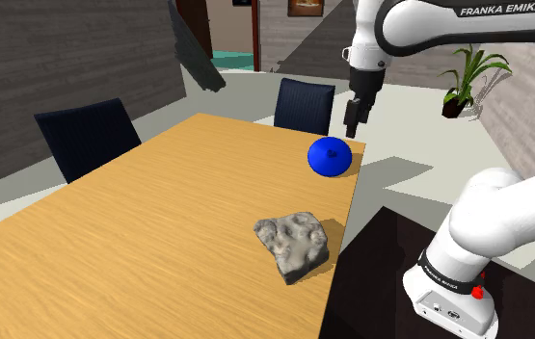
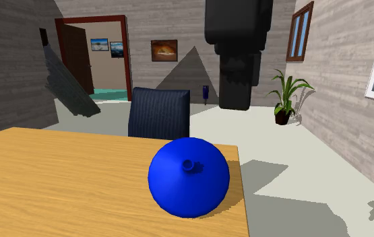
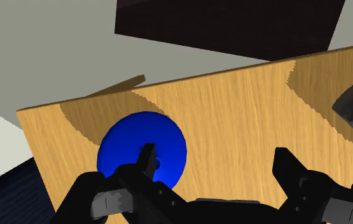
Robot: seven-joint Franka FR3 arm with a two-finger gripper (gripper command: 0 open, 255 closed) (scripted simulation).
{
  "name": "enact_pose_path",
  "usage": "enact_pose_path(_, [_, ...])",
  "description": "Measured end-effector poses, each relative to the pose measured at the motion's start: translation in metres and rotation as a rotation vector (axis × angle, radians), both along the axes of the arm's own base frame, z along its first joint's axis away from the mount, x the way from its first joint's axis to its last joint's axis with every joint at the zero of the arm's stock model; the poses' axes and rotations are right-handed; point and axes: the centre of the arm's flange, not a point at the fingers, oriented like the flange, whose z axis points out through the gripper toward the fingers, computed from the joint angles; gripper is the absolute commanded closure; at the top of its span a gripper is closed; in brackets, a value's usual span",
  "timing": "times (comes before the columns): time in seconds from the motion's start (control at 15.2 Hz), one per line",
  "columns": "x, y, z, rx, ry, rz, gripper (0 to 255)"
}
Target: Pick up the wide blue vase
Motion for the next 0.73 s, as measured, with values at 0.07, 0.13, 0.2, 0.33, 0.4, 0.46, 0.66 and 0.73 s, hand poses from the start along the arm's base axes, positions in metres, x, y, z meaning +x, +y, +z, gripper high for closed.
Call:
enact_pose_path(0.07, [0.000,0.000,0.000,0.000,0.000,0.000,0])
enact_pose_path(0.13, [0.001,0.002,-0.004,-0.019,-0.009,0.001,0])
enact_pose_path(0.2, [0.005,0.004,-0.013,-0.047,-0.024,0.004,0])
enact_pose_path(0.33, [0.009,0.005,-0.033,-0.119,-0.064,0.009,0])
enact_pose_path(0.4, [0.013,0.007,-0.041,-0.157,-0.087,0.012,0])
enact_pose_path(0.46, [0.021,0.007,-0.052,-0.196,-0.106,0.015,0])
enact_pose_path(0.66, [0.037,0.008,-0.085,-0.315,-0.176,0.028,0])
enact_pose_path(0.73, [0.043,0.008,-0.097,-0.354,-0.198,0.031,0])
